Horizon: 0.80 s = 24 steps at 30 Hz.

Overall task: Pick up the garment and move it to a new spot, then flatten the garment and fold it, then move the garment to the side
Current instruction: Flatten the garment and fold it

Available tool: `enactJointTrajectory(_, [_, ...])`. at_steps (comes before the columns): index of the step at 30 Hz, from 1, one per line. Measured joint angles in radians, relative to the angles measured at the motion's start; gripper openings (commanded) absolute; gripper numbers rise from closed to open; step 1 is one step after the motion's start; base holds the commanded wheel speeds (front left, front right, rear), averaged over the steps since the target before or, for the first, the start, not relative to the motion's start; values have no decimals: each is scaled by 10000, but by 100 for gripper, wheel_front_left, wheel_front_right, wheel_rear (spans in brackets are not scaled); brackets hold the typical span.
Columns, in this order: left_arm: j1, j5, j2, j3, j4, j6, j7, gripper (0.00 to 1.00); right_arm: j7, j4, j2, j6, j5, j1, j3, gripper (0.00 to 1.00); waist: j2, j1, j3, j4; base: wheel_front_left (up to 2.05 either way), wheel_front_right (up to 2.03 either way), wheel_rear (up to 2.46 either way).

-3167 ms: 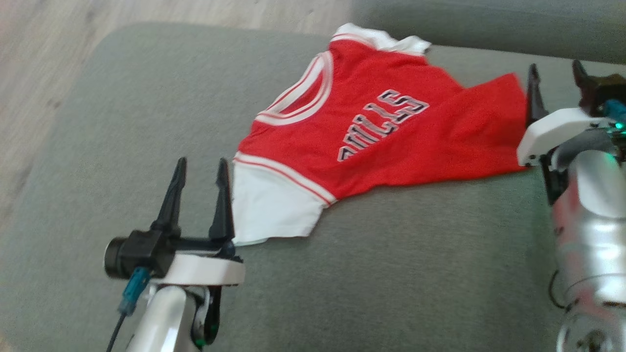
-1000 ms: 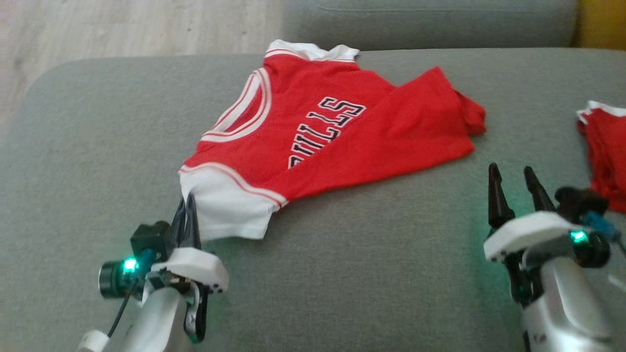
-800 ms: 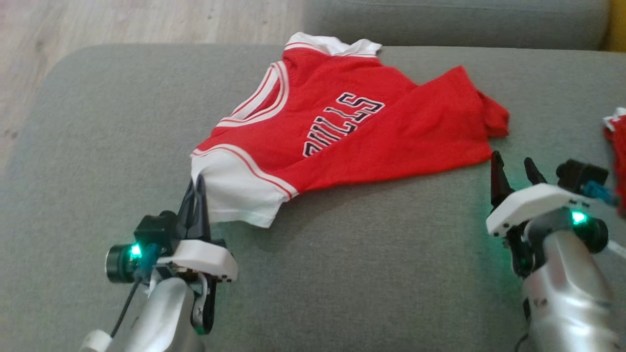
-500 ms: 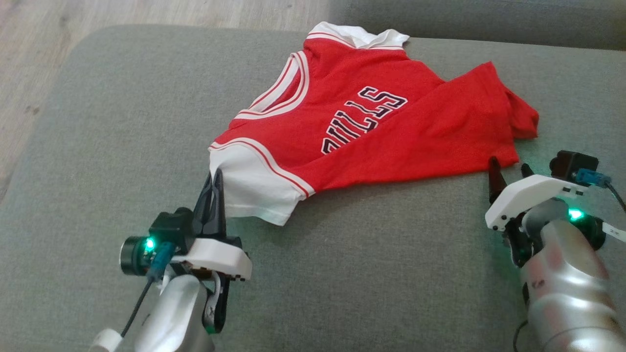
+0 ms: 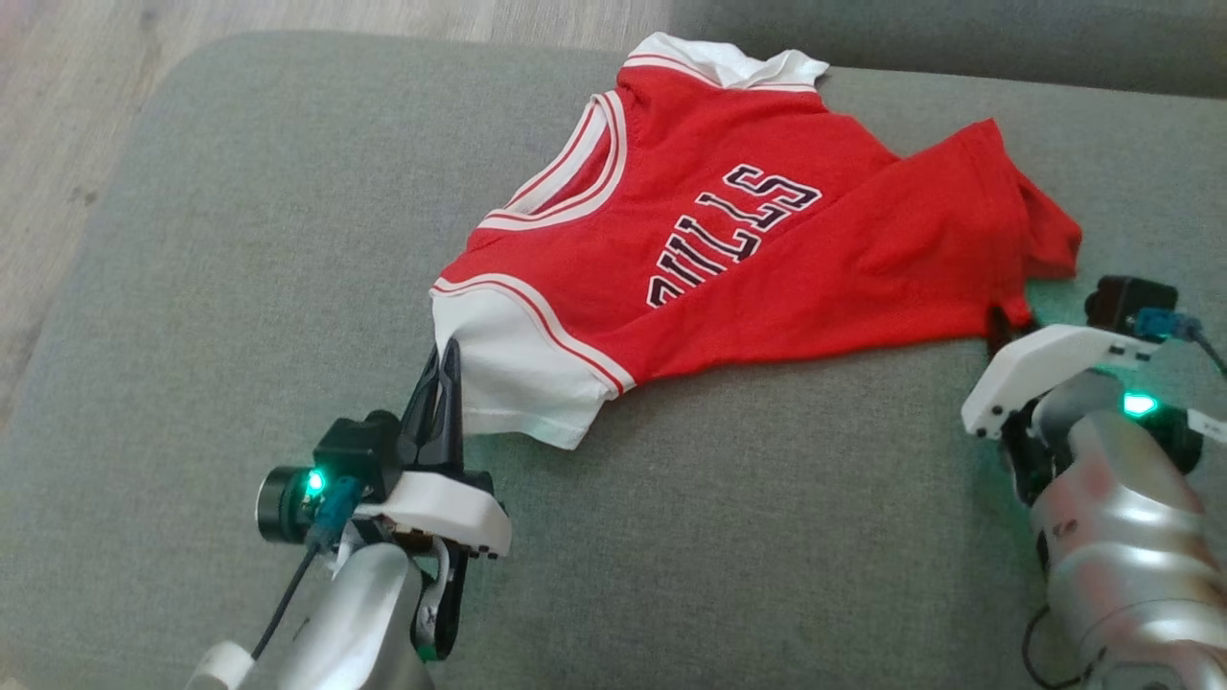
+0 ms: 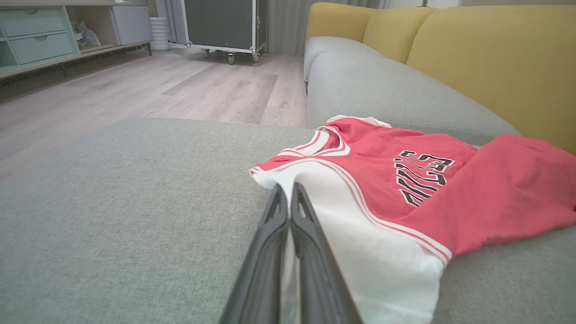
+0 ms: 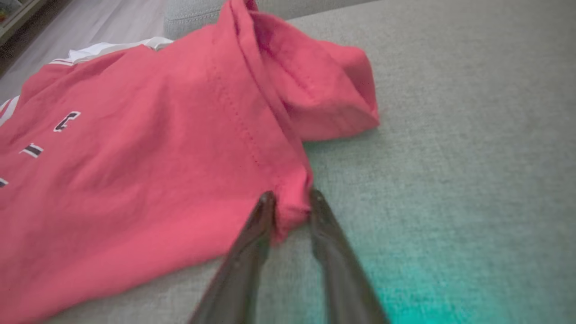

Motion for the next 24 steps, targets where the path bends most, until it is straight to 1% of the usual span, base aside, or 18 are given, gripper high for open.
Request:
enactJointTrajectory(3, [9,-314,-4,136,136,67,0,0,-88,347,33,0,140,-2,199,0,0,0,-219,-59,0,0,0])
enactJointTrajectory(8, [197,-903,15,531,259,44,2,0,-740,677,151,0,823,202,1091,0,0,-1,-868,-266,0,0,0])
enactJointTrajectory(11, [458,-1150,119,732,228,-10,15,0,-1189,562,163,0,2065,235,2265,0,0,-2,-1313,-480,0,0,0])
enactJointTrajectory(14, [641,-1501,293,1118,-113,-52,17,0,-1363,-537,174,0,3471,257,3710,0,0,-3,-1665,-835,0,0,0])
enactJointTrajectory(17, [595,-1883,493,1486,-815,-134,125,0,-1434,-2067,125,0,4357,347,4658,0,0,-2,-1924,-1261,0,0,0])
enactJointTrajectory(20, [319,-2240,617,1801,-1651,-207,401,0,-1429,-3716,-454,0,5085,503,5252,0,0,-2,-2154,-1600,0,0,0])
enactJointTrajectory(24, [-559,-2652,780,2211,-2959,-211,802,0,-1325,-5672,-1377,0,5570,533,5398,0,0,-2,-2416,-1934,0,0,0])
